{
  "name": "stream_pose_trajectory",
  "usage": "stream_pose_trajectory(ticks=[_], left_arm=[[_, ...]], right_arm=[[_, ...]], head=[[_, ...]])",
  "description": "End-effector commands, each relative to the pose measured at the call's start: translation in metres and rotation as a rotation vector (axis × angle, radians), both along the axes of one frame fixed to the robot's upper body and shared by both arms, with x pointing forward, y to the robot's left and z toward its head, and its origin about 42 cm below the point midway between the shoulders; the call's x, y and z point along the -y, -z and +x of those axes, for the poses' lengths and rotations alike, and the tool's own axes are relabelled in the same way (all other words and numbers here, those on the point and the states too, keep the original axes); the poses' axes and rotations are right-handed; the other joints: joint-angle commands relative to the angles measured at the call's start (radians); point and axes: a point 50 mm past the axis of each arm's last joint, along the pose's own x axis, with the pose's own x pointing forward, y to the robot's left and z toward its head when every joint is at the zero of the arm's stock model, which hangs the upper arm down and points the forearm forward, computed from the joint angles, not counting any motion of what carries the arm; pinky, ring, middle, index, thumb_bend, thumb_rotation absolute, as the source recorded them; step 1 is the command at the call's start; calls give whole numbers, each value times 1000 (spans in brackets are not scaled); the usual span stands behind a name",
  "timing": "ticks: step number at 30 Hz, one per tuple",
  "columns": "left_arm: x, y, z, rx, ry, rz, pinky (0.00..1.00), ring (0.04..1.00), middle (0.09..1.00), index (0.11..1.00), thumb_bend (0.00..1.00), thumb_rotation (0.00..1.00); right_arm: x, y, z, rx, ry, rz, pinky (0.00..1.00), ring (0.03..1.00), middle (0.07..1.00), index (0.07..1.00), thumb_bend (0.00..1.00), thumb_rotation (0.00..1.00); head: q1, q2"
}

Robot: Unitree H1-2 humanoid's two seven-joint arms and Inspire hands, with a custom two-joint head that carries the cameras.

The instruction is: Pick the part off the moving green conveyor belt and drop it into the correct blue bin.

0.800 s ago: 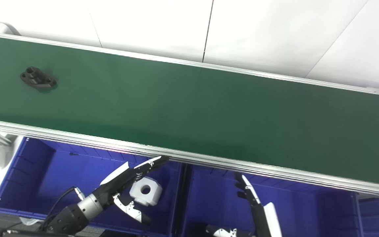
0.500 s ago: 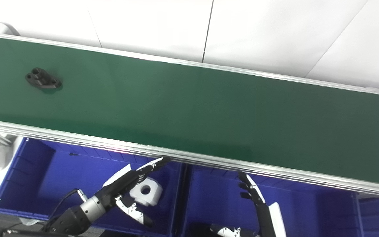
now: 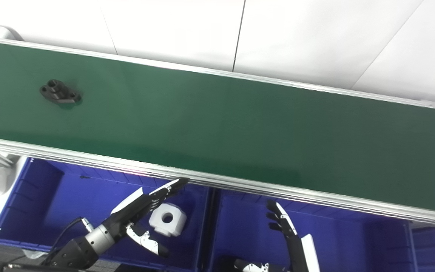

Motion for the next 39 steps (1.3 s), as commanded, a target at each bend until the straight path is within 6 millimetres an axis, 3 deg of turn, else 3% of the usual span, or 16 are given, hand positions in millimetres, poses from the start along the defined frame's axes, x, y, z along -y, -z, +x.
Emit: stream_pose_trajectory(ticks=[1, 5, 12, 24, 27, 28, 30, 36, 39], left_arm=[[-7, -6, 3, 51, -27, -9, 958, 972, 979, 934, 875, 254], [-10, -5, 3, 45, -41, -12, 953, 971, 977, 933, 877, 246], [-11, -3, 4, 59, -107, 3, 882, 928, 948, 909, 883, 229], [-8, -1, 5, 69, -77, 39, 887, 930, 947, 904, 872, 245], [-2, 0, 5, 71, -69, 36, 890, 927, 943, 897, 874, 246], [-1, 0, 5, 72, -67, 36, 889, 925, 940, 894, 874, 247], [4, 2, 5, 73, -63, 34, 882, 919, 936, 890, 873, 245], [15, 6, 7, 79, -67, 40, 810, 872, 909, 867, 884, 217], [19, 7, 8, 83, -66, 41, 798, 862, 903, 861, 891, 214]], right_arm=[[-4, -7, 2, 62, -5, 15, 700, 801, 864, 888, 922, 185], [-8, -5, 2, 53, -15, 16, 757, 843, 880, 891, 916, 193], [-10, 0, 3, 60, -20, 4, 754, 835, 875, 888, 920, 223], [-6, 2, 5, 69, -18, 15, 764, 839, 875, 890, 916, 193], [-1, 3, 5, 67, -14, 25, 740, 831, 876, 892, 917, 172], [0, 3, 5, 66, -12, 29, 739, 831, 876, 893, 917, 165], [5, 4, 4, 54, -10, 29, 745, 837, 884, 902, 915, 159], [17, 12, 5, 42, -10, -4, 826, 884, 911, 939, 908, 201], [22, 18, 9, 48, -6, -20, 796, 889, 923, 938, 914, 199]], head=[[3, -6], [3, -31], [11, -84], [73, -80], [170, -98], [170, -98], [261, -130], [368, -177], [407, -192]])
